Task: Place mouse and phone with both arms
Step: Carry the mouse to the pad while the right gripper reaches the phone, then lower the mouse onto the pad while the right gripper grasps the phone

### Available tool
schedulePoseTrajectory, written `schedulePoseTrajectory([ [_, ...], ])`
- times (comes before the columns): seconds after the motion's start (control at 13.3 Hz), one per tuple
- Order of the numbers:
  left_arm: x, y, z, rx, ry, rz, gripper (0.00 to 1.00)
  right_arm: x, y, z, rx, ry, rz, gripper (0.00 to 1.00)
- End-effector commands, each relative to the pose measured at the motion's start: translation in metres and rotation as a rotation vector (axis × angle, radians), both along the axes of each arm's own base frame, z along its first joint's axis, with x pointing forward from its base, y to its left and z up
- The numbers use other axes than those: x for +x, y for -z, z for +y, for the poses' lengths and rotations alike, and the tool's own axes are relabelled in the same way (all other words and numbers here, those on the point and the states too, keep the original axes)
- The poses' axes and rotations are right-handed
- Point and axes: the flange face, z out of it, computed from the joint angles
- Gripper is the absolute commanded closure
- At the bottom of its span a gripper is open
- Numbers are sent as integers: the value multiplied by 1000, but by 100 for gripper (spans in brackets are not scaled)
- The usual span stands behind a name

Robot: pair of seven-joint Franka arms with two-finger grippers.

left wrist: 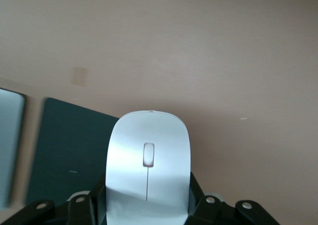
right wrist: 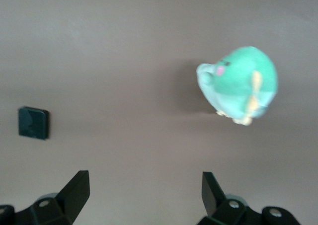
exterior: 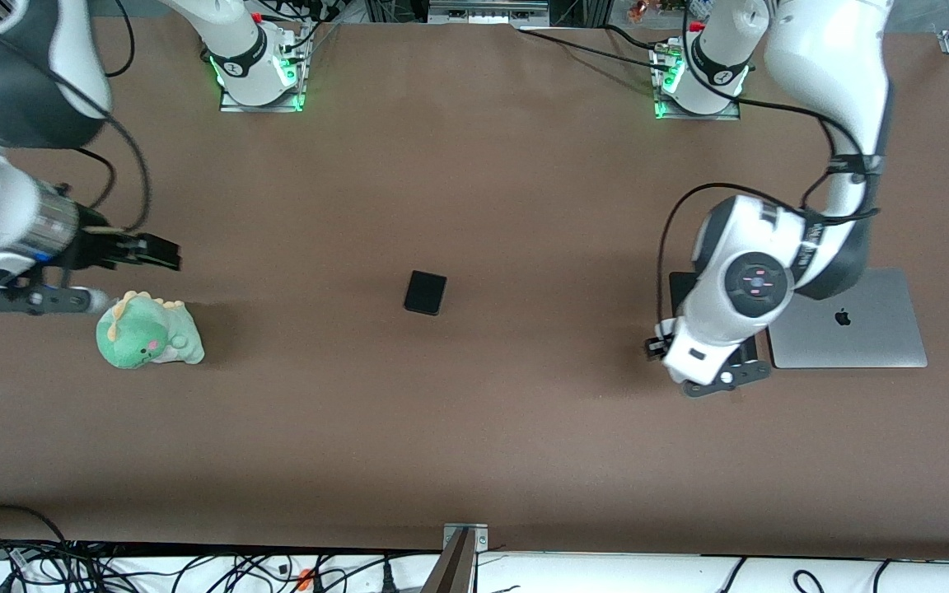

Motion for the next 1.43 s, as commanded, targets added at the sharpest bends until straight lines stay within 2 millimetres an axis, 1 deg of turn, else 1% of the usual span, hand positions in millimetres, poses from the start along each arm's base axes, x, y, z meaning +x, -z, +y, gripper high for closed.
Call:
schedulePoseTrajectory([
  [0.0,-22,-1,50,-6,108,19,50,7,32,77,9,78,-36,0],
  [0.08,-31,9,66,-12,132,16,50,10,54,106,6,108,-56,0],
  [0.15,-43,23,79,-20,165,-5,50,14,74,133,7,133,-91,0],
  [0.23,-56,40,90,-26,188,-16,48,13,97,160,6,152,-106,0],
  [0.3,-66,53,94,-29,215,-18,47,12,121,187,4,181,-129,0],
  [0.38,-74,65,100,-32,233,-12,47,10,140,207,4,216,-147,0],
  [0.45,-82,77,106,-35,252,-4,47,4,163,234,5,256,-167,0],
  [0.53,-87,87,113,-38,267,3,46,0,186,254,5,294,-182,0],
  [0.6,-91,95,120,-40,273,11,46,-6,204,272,8,308,-198,0],
  [0.68,-94,105,121,-42,278,23,46,-16,223,290,6,300,-204,0],
  [0.75,-95,110,121,-43,279,17,46,-25,239,302,3,296,-208,0],
  [0.83,-97,121,120,-45,281,21,45,-34,252,308,7,296,-217,0],
  [0.98,-98,133,120,-48,280,18,43,-56,280,315,11,291,-233,0],
  [1.06,-99,139,121,-49,278,26,42,-64,292,316,17,284,-244,0],
  [1.13,-98,144,121,-50,280,9,41,-67,298,312,18,284,-249,0],
  [1.21,-99,152,120,-51,281,7,40,-74,304,313,10,279,-241,0],
  [1.28,-98,153,120,-52,280,7,39,-83,310,317,5,267,-235,0],
  [1.36,-98,151,120,-51,279,6,34,-91,317,319,-1,257,-232,0],
])
